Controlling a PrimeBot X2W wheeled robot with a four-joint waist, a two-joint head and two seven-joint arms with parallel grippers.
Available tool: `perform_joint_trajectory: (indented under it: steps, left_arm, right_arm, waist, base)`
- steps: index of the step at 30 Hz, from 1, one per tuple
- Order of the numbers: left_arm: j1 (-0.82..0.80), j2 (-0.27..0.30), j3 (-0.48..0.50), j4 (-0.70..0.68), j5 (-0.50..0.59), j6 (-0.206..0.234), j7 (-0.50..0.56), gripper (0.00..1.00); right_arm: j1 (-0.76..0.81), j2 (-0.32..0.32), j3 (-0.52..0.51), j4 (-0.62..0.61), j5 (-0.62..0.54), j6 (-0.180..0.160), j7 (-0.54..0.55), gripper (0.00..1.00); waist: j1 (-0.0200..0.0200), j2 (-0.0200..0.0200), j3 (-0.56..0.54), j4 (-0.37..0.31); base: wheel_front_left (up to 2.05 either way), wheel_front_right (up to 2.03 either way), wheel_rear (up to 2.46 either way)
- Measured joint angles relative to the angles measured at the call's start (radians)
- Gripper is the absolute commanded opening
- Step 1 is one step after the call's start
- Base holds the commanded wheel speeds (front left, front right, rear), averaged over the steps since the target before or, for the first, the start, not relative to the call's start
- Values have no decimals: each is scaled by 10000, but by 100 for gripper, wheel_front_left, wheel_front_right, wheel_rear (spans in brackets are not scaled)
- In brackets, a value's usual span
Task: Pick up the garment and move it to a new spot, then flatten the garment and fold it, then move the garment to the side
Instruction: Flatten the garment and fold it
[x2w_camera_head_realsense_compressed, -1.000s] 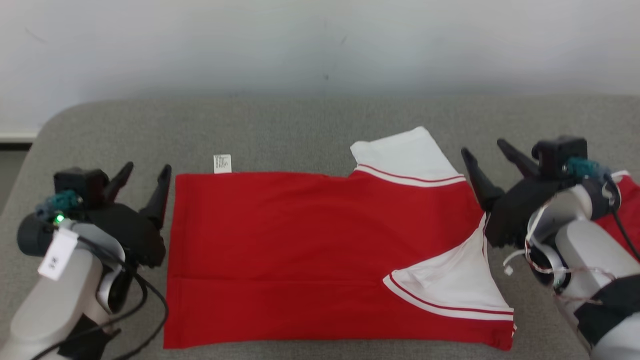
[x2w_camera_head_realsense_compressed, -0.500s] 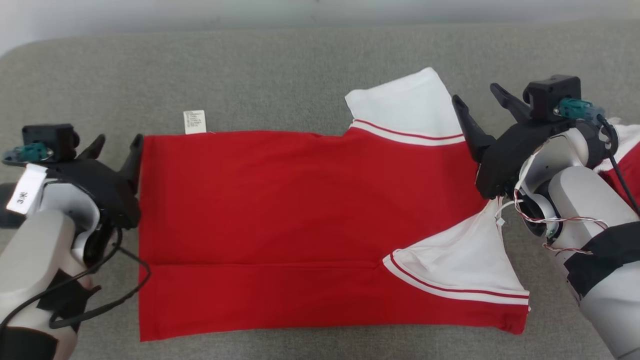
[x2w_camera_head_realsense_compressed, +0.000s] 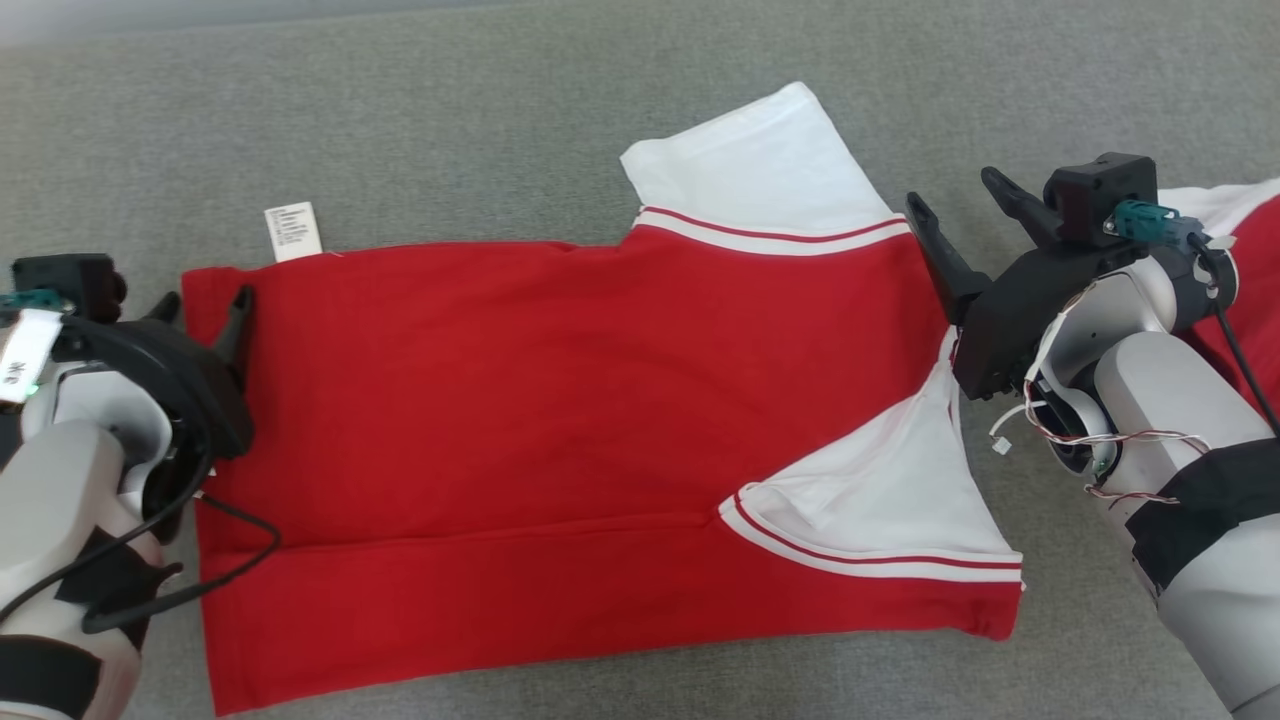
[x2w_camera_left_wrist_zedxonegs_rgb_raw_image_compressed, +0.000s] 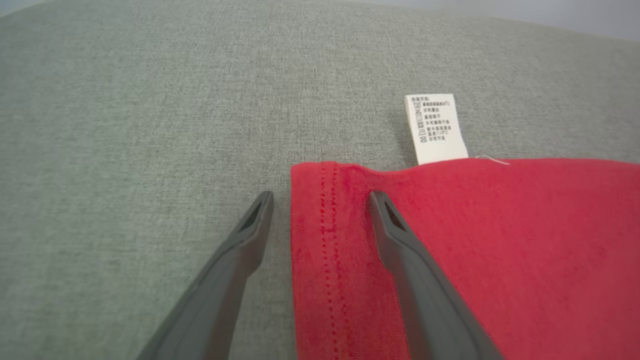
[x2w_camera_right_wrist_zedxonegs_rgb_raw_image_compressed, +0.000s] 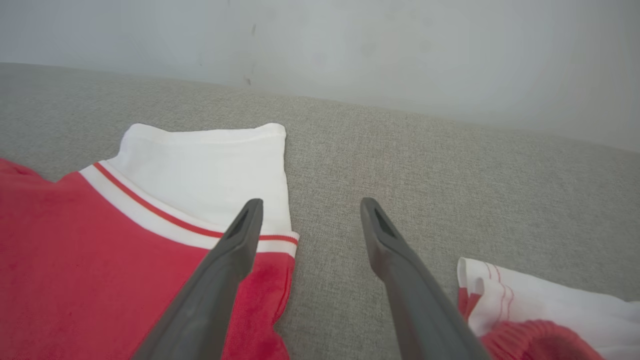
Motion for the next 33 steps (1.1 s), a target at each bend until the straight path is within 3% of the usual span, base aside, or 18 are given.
perform_joint_trajectory:
  steps: [8,9,11,15,21,26,33]
  left_arm:
    - [-403,8,77,552,-171,-4,59,100]
    - [-442,-33,73,577,-171,0,58,60]
    - [-482,-77,42,587,-169,0,58,0]
    - [-736,-376,-100,593,-163,-8,67,0]
    - [-1109,-639,-345,598,-92,-8,25,0]
    - [-1413,-934,-587,583,-63,-8,-90,0]
    - [-1499,-1260,-867,495,-65,-12,-399,0]
  right_arm:
    - [-175,-33,50,-10,-125,58,-186,100]
    - [-175,-75,44,-6,-130,58,-188,100]
    - [-175,-123,25,2,-132,58,-188,100]
    - [-499,-75,59,288,-146,58,-15,100]
    - [-2346,431,159,1120,-290,81,625,100]
    - [-3348,823,153,2332,-280,-67,1258,100]
    - [-3957,880,59,3829,-263,-198,1852,100]
  waist:
    - [-1,-1,206,-216]
    - [-1,-1,232,-211]
    - [-1,-1,253,-194]
    - [0,-1,357,-69]
    - [0,-1,536,259]
    - [0,-1,692,643]
    - [0,-1,882,1188]
  base:
    - [0,0,0]
    - [0,0,0]
    - [0,0,0]
    - [0,0,0]
    - [0,0,0]
    - [0,0,0]
    - [0,0,0]
